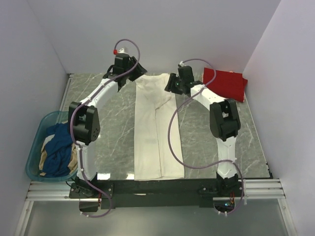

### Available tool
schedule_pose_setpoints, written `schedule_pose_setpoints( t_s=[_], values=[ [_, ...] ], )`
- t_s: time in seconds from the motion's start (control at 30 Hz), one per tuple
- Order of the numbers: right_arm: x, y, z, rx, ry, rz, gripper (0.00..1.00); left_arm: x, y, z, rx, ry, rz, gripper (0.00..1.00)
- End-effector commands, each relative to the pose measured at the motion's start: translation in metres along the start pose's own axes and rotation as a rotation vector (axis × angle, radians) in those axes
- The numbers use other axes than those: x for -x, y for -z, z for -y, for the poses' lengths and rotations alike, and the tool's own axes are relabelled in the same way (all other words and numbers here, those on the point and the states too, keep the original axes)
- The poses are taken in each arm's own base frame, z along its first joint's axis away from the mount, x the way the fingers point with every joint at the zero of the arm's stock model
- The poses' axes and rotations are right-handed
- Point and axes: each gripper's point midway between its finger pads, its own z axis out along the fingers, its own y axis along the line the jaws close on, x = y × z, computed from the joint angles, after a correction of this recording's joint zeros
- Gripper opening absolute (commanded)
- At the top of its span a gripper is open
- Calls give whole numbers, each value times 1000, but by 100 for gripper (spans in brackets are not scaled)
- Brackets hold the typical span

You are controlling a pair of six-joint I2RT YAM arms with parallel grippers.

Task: Fold and stack the t-shirts
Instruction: Fold the tshirt

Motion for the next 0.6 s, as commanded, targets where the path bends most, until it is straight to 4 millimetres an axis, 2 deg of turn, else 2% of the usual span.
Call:
schedule_pose_setpoints(
  t_s=[0.0,0.03,0.07,0.1,0.13,0.2,0.27,0.3,0.37,0.4,0.43,0.47,0.5,0.53,0.57],
  values=[
    [51,-6,-14,35,44,88,54,10,-3,-47,204,36,38,45],
    [45,-19,-7,20,37,64,53,9,-4,-54,223,35,33,45],
    [44,-23,-3,7,27,43,53,9,-6,-58,228,31,30,44],
    [59,-24,-9,25,28,67,52,10,-8,-60,233,24,30,44],
    [53,-33,-3,19,20,49,52,7,-13,-69,252,24,20,44],
    [58,-37,0,18,6,50,49,6,-18,-75,259,21,16,41],
    [54,-39,2,19,-5,33,48,0,-24,-82,264,19,-2,39],
    [45,-39,4,20,-7,10,47,-2,-24,-83,257,9,-12,38],
    [49,-25,-5,45,-7,35,47,-5,-22,-84,255,8,-14,37],
    [29,-24,4,25,-15,2,47,-13,-19,-91,267,9,-27,37],
    [36,-7,-6,40,-13,29,47,-9,-12,-85,254,9,-15,38],
    [37,-1,-11,55,-5,49,47,-12,-8,-85,252,11,-14,38],
    [23,1,-6,41,-7,26,47,-17,2,-80,237,17,-23,38],
    [28,16,-18,55,12,51,48,-26,6,-74,231,12,-38,38],
    [25,21,-21,48,18,52,48,-33,11,-69,225,-7,-50,38]
  ],
)
